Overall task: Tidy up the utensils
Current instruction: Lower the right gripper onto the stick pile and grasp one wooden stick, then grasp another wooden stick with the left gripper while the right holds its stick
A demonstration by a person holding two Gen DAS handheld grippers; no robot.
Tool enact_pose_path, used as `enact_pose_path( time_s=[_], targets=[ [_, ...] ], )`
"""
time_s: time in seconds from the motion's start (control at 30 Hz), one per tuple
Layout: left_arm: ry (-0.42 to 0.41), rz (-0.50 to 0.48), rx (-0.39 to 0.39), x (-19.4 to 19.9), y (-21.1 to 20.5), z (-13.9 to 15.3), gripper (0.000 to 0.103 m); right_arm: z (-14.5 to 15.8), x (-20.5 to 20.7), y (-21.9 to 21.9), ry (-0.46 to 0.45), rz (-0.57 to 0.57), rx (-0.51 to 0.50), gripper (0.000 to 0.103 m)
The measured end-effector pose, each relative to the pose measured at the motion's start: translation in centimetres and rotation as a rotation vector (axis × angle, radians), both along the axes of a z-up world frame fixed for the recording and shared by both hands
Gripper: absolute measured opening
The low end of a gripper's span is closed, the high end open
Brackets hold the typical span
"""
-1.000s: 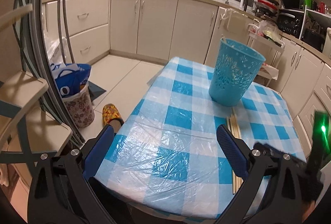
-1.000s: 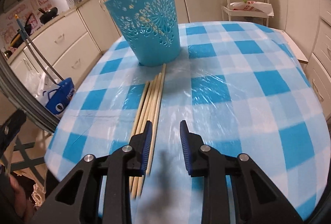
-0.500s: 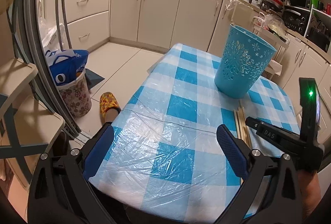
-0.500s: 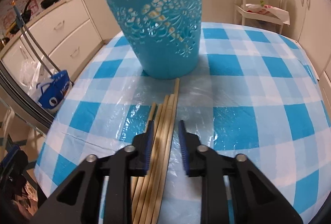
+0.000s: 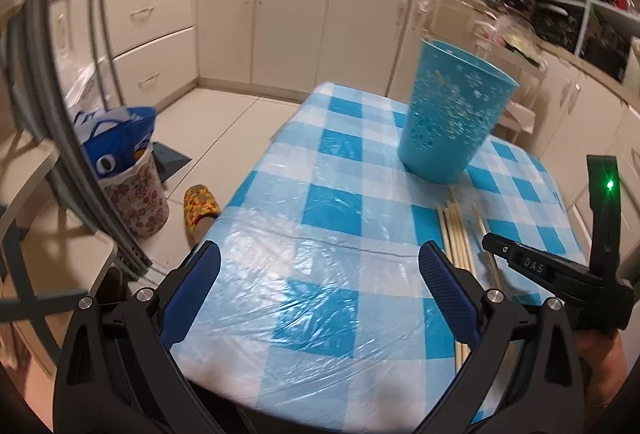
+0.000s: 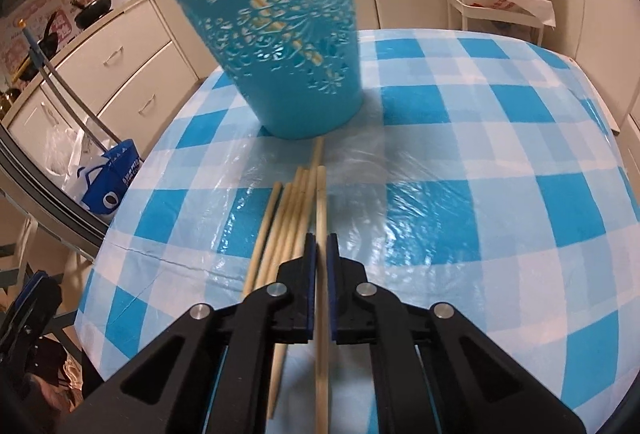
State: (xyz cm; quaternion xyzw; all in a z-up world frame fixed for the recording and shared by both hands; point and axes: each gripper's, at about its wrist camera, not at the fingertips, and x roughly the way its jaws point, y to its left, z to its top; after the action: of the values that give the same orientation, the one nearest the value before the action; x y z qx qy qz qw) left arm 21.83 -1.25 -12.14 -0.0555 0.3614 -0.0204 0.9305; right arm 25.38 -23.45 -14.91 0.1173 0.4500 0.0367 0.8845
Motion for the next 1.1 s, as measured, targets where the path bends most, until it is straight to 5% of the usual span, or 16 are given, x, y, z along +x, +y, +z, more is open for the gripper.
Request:
enact_pose_path(
  time_s=[0.43, 1.1],
  targets=[
    [0.082, -0.215, 0.162, 5.2, -8.4, -2.5, 0.095, -1.3, -0.9, -2.6, -0.016, -0.039, 0.063, 0.006],
    [0.178, -0.254, 0.264, 8.2, -10.9, -5.5, 0.091, -1.4, -1.1, -2.8, -0.022, -0.036, 0.082, 0.006]
  ],
)
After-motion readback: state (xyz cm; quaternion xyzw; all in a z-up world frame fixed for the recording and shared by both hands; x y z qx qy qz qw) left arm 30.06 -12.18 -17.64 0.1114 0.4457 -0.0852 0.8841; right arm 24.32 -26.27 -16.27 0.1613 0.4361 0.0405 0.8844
